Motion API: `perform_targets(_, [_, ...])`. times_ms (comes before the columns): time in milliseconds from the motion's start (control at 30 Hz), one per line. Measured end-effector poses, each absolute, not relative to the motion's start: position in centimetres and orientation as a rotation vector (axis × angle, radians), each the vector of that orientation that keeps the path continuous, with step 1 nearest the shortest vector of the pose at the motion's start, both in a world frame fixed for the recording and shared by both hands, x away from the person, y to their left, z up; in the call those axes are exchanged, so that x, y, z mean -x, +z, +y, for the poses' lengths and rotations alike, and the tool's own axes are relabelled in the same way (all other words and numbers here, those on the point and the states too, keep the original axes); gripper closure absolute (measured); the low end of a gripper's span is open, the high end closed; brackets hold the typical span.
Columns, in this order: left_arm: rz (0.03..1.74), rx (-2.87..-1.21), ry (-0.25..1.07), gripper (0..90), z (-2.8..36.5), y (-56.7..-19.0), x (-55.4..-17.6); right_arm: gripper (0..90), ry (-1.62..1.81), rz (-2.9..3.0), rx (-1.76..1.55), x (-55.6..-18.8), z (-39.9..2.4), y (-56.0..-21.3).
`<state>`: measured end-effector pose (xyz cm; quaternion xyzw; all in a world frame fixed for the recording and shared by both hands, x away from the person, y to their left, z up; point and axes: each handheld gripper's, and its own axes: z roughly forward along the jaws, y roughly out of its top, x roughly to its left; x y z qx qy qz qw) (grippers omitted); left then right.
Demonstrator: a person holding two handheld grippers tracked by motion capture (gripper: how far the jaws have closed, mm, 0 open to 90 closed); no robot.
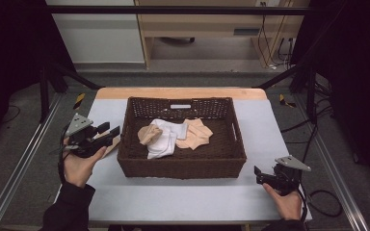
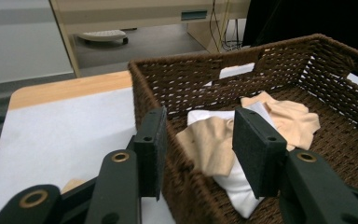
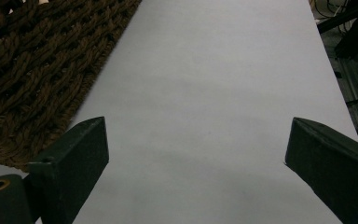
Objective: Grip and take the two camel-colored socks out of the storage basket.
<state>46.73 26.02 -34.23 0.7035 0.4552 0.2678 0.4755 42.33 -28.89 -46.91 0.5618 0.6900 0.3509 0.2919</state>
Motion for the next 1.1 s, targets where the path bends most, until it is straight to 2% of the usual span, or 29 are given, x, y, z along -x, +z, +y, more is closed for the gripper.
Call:
perform_targets(567, [1.020,-1.779,0.675,57.9,20.0,-32.0,-49.4,6.3,0.943,1.836,-1.498,-42.3,-28.9,-46.9])
perform_targets(1100, [1.016,-1.883,0.689,57.0,16.6,-34.4,-52.7,6.3,0.949,1.837,-1.496,-42.4,-29.0,-46.9])
